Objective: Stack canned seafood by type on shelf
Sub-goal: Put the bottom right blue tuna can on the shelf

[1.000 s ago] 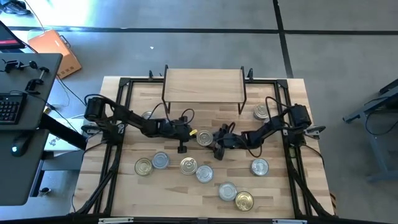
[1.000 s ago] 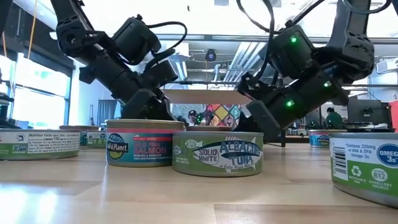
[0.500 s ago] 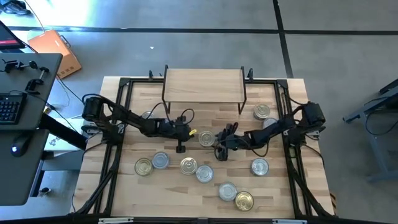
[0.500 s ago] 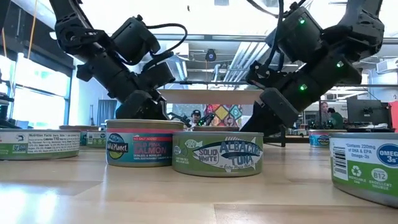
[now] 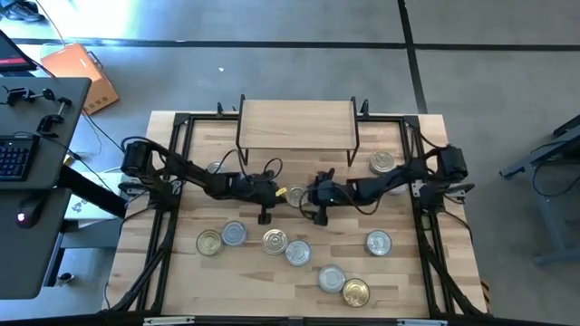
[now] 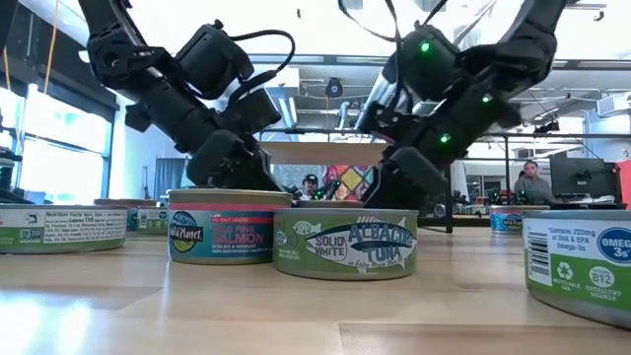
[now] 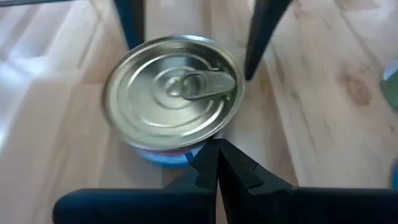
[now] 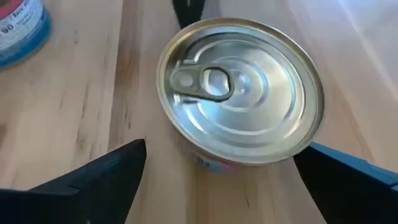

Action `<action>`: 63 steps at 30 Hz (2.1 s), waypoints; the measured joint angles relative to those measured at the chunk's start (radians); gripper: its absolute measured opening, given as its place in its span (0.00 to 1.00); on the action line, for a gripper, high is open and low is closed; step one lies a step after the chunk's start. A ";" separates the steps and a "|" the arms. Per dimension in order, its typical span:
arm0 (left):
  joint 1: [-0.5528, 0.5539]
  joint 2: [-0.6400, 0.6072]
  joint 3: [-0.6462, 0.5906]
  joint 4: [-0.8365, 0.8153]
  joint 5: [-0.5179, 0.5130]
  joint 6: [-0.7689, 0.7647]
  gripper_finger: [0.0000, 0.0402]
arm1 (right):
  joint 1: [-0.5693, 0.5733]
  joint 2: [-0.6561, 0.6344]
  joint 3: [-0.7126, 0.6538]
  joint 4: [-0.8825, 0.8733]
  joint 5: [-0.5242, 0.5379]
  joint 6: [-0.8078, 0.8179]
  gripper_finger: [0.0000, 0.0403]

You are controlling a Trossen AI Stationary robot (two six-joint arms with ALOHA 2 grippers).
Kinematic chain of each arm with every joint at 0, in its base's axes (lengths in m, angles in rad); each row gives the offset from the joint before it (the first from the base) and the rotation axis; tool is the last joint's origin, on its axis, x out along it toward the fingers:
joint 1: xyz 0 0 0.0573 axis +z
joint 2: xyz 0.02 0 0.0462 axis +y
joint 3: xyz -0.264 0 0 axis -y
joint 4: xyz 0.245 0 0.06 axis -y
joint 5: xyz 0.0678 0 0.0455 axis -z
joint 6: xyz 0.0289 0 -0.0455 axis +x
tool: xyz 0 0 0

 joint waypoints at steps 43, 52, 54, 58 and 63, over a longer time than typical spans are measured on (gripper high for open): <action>-0.053 -0.274 -0.029 -0.428 -0.293 -0.035 0.00 | 0.116 -0.195 0.191 -0.297 0.324 0.178 0.88; -0.069 -0.270 -0.030 -0.389 -0.291 -0.032 0.00 | -0.150 -0.238 0.391 -0.674 0.430 0.233 0.87; -0.078 -0.262 -0.030 -0.342 -0.291 -0.034 0.00 | -0.217 -0.238 0.380 -0.667 0.438 0.306 0.87; -0.095 -0.261 -0.030 -0.297 -0.293 -0.004 0.00 | -0.304 -0.240 0.372 -0.669 0.463 0.389 0.88; -0.097 -0.262 -0.030 -0.245 -0.295 0.017 0.00 | -0.377 -0.240 0.372 -0.669 0.395 0.421 0.96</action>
